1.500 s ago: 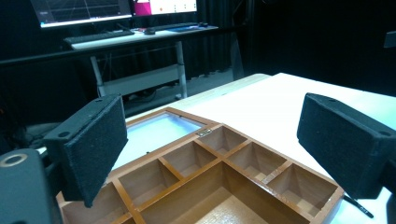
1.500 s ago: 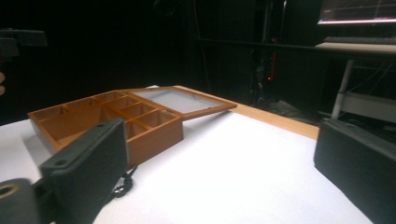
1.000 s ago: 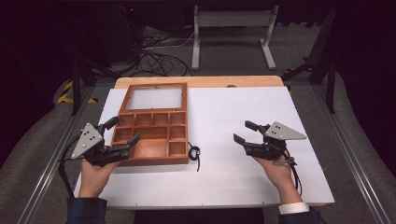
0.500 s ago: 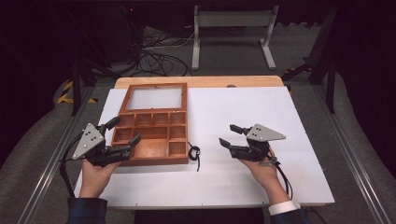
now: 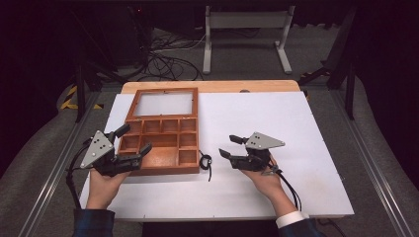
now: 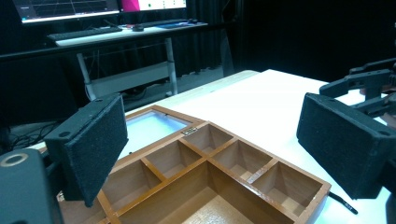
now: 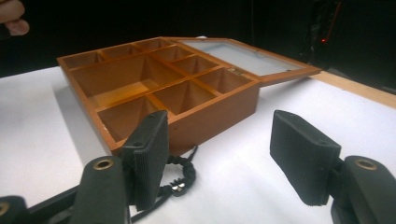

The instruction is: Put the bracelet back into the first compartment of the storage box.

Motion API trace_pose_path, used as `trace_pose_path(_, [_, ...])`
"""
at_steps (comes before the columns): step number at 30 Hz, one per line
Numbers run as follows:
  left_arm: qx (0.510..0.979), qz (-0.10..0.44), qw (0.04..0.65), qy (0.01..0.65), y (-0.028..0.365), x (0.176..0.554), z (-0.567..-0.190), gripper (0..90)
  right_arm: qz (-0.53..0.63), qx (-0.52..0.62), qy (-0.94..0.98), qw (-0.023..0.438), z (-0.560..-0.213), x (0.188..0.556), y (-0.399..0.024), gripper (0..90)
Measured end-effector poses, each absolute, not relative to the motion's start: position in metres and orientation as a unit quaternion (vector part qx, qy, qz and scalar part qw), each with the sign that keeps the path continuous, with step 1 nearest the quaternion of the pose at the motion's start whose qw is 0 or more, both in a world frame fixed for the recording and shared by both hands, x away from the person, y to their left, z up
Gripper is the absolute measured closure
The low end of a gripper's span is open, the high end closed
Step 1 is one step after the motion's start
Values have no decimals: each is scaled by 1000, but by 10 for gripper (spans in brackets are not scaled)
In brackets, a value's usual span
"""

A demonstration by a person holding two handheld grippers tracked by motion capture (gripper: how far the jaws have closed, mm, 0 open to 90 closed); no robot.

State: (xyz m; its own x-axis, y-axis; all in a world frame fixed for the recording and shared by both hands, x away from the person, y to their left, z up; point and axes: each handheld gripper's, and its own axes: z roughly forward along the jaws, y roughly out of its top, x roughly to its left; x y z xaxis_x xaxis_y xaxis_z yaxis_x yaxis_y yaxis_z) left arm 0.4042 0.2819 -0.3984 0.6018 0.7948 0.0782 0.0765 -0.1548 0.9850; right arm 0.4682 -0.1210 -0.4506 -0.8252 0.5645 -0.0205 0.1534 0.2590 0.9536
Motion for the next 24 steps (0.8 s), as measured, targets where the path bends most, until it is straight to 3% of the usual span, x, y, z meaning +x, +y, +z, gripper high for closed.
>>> trace_pose_path(24, [692,314,569,313,280,404,-399,92,494,178,838,148,-488,462,-64,518])
